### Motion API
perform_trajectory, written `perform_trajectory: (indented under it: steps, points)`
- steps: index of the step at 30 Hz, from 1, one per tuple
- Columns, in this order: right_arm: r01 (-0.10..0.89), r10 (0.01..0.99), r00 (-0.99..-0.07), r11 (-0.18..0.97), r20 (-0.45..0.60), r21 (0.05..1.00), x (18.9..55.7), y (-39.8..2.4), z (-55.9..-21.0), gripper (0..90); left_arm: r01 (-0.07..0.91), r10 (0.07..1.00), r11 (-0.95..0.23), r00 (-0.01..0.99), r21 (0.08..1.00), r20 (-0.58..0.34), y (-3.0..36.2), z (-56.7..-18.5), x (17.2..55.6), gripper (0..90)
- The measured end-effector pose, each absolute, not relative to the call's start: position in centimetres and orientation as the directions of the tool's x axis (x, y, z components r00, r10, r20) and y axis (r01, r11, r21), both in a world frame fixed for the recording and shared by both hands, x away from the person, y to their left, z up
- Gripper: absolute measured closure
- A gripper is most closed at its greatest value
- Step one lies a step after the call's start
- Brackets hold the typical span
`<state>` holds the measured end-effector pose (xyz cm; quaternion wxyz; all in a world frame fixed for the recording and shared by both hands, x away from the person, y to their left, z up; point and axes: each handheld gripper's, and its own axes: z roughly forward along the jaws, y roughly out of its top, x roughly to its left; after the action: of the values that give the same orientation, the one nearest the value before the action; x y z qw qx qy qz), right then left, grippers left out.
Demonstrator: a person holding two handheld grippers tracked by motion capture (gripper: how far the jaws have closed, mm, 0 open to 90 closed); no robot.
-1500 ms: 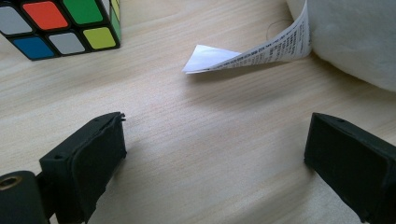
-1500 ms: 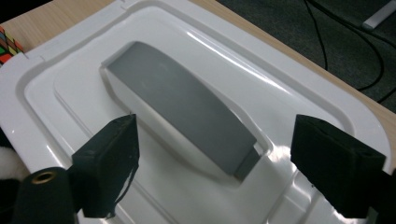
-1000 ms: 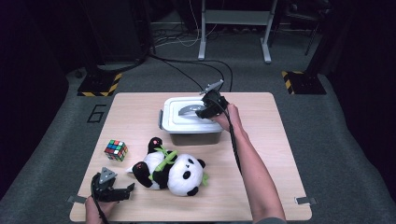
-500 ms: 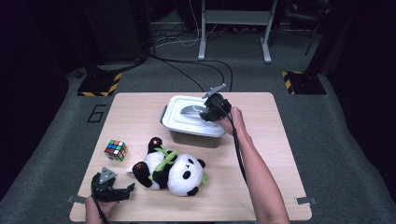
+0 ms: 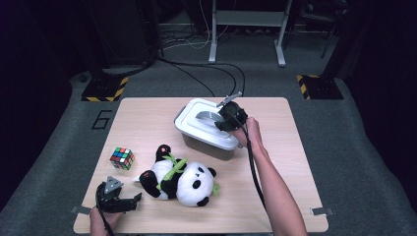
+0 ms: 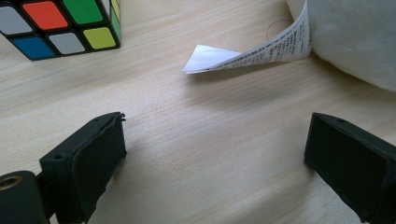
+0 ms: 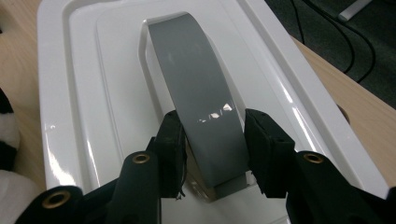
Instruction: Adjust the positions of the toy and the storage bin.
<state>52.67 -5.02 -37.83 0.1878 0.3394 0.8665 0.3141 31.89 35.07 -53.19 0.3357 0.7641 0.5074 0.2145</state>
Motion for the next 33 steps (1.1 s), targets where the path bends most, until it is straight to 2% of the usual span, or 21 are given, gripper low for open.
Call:
perform_trajectory:
  steps: [5,8,11,16,23,33]
  points:
    - [0.481,0.712,-0.700,0.530,-0.058,0.698,52.5,-5.5,-37.9,56.0,0.631,0.919,-0.260,0.393,0.731,-0.012,35.1,-53.2,31.9,5.4]
    - [0.455,0.701,-0.710,0.530,-0.067,0.715,52.8,-5.2,-37.5,51.6,0.631,0.919,-0.260,0.393,0.731,-0.013,35.1,-53.2,31.9,5.4]
    - [0.426,0.680,-0.727,0.552,-0.092,0.716,53.2,-4.2,-36.9,51.0,0.631,0.920,-0.259,0.393,0.731,-0.013,35.1,-53.2,31.9,5.4]
    - [0.396,0.657,-0.741,0.596,-0.141,0.698,53.6,-3.0,-36.7,59.0,0.631,0.920,-0.259,0.393,0.731,-0.013,35.1,-53.2,31.9,5.4]
    - [0.421,0.666,-0.736,0.591,-0.121,0.688,52.9,-2.5,-36.6,65.9,0.631,0.920,-0.260,0.393,0.731,-0.013,35.1,-53.2,31.9,5.4]
    - [0.431,0.655,-0.753,0.569,-0.069,0.700,52.9,-2.8,-36.7,66.8,0.631,0.920,-0.260,0.393,0.731,-0.013,35.1,-53.2,31.9,5.4]
